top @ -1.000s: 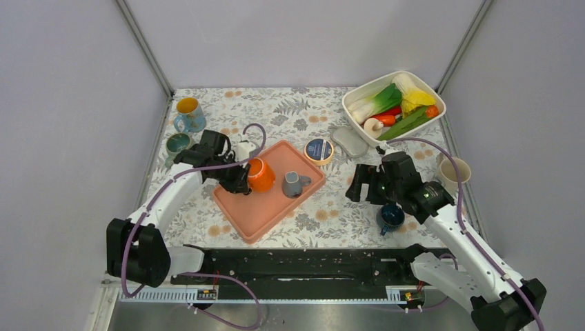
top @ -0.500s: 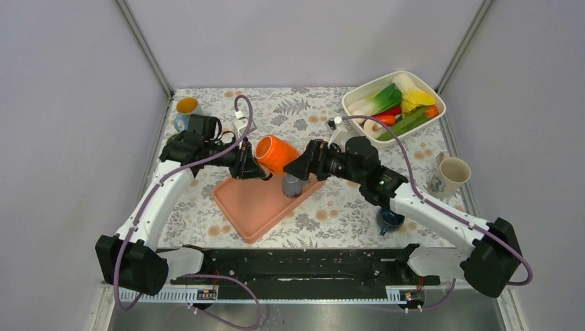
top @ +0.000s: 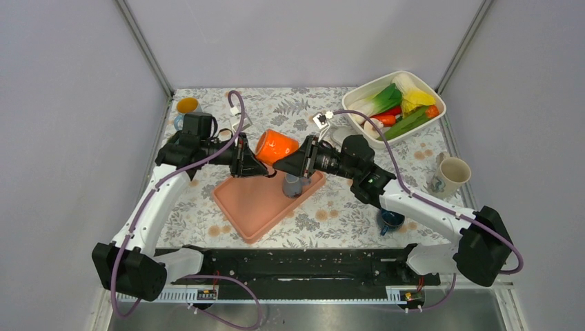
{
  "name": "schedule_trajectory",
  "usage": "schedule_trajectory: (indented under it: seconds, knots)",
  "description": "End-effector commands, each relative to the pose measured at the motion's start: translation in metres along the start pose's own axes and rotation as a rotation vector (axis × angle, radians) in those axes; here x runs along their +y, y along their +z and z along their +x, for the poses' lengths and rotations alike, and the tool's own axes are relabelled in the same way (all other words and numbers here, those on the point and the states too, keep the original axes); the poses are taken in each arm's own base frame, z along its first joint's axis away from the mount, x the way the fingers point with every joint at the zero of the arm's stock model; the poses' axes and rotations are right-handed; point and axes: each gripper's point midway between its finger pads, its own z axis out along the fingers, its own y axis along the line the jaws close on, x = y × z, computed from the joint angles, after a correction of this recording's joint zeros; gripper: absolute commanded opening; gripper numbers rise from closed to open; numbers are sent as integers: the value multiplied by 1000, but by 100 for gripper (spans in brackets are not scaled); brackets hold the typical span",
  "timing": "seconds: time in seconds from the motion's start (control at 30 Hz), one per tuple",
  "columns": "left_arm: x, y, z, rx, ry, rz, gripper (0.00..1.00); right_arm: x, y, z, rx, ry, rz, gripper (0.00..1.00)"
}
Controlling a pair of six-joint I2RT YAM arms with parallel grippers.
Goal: Turn the mug right side up
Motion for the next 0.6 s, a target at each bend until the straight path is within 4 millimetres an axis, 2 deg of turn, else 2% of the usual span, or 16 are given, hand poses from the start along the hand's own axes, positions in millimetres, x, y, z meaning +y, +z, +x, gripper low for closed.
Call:
schedule_trajectory:
  seconds: [0.0,0.07,0.1,0.13,0.2,0.27,0.37,0.43,0.57]
  knots:
    - [-6,4,3,22,159,32,14,10,-7,-33,-110,-153,70,0]
    - [6,-5,7,51,192,-36,54,-10,-15,-33,-68,-289,202,0]
    - [15,-13,6,53,207,-85,68,-17,-20,-32,-40,-354,261,0]
    - [27,-23,2,48,215,-156,78,-25,-25,-27,6,-428,321,0]
    - [46,-41,-8,45,224,-291,89,-39,-34,-19,112,-577,424,0]
    - [55,-56,-19,51,254,-397,91,-47,-40,-15,217,-742,499,0]
    - [49,-64,-34,25,285,-431,92,-53,-41,-10,347,-947,567,0]
    - [44,-66,-45,-2,282,-439,93,-54,-35,-5,415,-1050,578,0]
    - [41,-75,-70,-51,300,-487,94,-49,-16,21,611,-1350,529,0]
